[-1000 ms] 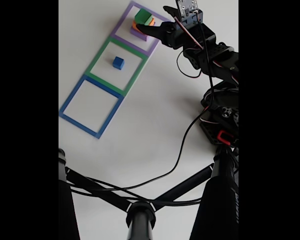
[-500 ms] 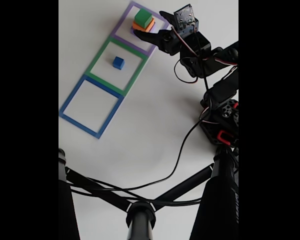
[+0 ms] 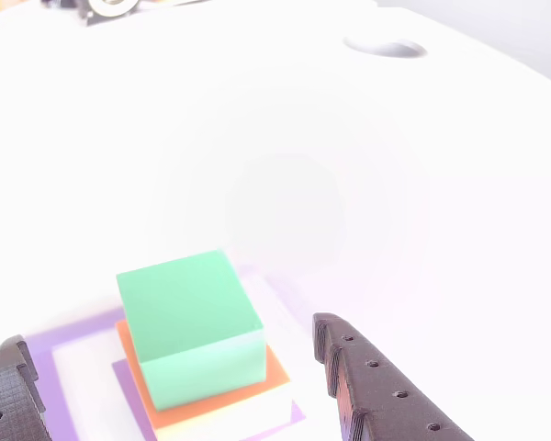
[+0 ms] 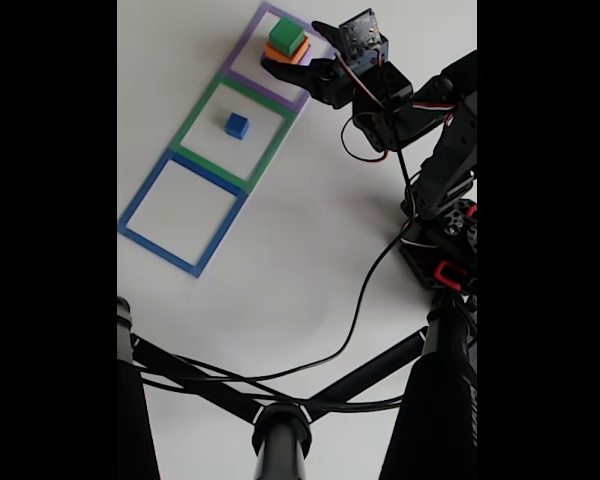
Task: Tower of hanoi
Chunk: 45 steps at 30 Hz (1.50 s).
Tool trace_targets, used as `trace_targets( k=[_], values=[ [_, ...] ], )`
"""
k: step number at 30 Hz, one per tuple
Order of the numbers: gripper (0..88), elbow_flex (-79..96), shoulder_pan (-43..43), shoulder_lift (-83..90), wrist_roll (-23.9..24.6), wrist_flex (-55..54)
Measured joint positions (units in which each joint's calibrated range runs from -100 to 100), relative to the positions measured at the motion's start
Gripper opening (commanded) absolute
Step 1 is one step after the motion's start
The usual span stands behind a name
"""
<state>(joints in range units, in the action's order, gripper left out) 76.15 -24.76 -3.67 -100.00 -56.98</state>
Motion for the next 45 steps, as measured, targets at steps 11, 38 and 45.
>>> trace_targets(
  k=[11,38,45],
  values=[
    [33.2,-3.57,1.64,-4.31,0.0,-1.28],
    [7.5,-3.66,2.95,-4.98,0.0,-1.36],
    [7.6,-4.0,3.03,-4.98,0.0,-1.36]
  ],
)
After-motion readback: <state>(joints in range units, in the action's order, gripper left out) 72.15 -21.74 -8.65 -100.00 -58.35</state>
